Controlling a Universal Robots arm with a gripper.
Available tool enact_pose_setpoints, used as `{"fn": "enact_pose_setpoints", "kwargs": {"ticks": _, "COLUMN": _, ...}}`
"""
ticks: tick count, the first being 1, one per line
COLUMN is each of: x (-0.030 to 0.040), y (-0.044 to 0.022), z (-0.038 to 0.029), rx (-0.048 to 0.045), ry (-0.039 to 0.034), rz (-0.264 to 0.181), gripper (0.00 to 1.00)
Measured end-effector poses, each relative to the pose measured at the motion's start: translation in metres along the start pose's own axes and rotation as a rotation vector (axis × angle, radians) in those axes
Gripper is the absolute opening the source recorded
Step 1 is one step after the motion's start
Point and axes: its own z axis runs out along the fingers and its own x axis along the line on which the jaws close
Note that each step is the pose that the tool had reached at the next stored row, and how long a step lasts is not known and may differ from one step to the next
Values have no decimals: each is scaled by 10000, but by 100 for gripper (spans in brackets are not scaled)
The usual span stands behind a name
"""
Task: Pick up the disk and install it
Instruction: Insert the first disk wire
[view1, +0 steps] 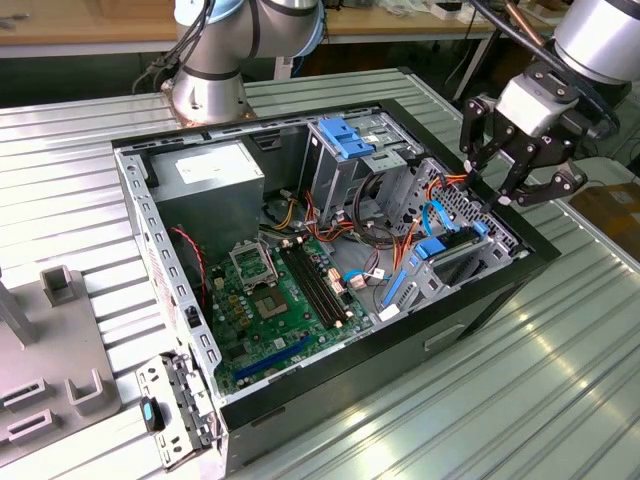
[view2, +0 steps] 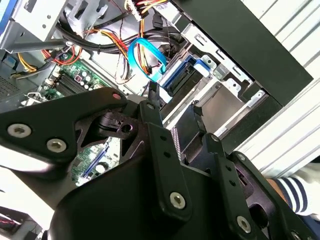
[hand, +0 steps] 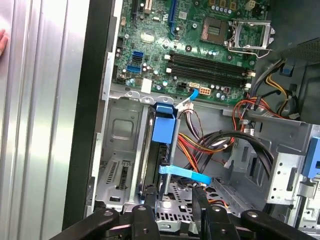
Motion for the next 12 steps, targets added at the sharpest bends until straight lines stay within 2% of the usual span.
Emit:
{"fn": "enact_pose_setpoints", "kwargs": {"ticks": 3, "x": -17, "y": -4, "z": 1, "rx": 0, "ry": 1, "rz": -1, "gripper": 42}}
{"fn": "enact_pose_setpoints", "kwargs": {"ticks": 5, "x": -140, "y": -34, "z": 14, "rx": -2, "ry": 0, "rz": -17, "gripper": 42}}
{"fn": "enact_pose_setpoints", "kwargs": {"ticks": 6, "x": -175, "y": -75, "z": 22, "rx": -6, "ry": -8, "rz": -76, "gripper": 42}}
{"fn": "enact_pose_setpoints", "kwargs": {"ticks": 7, "x": -191, "y": -113, "z": 27, "rx": -11, "ry": -13, "rz": -136, "gripper": 42}}
{"fn": "enact_pose_setpoints", "kwargs": {"ticks": 12, "x": -218, "y": -214, "z": 38, "rx": -31, "ry": -36, "rz": -379, "gripper": 42}}
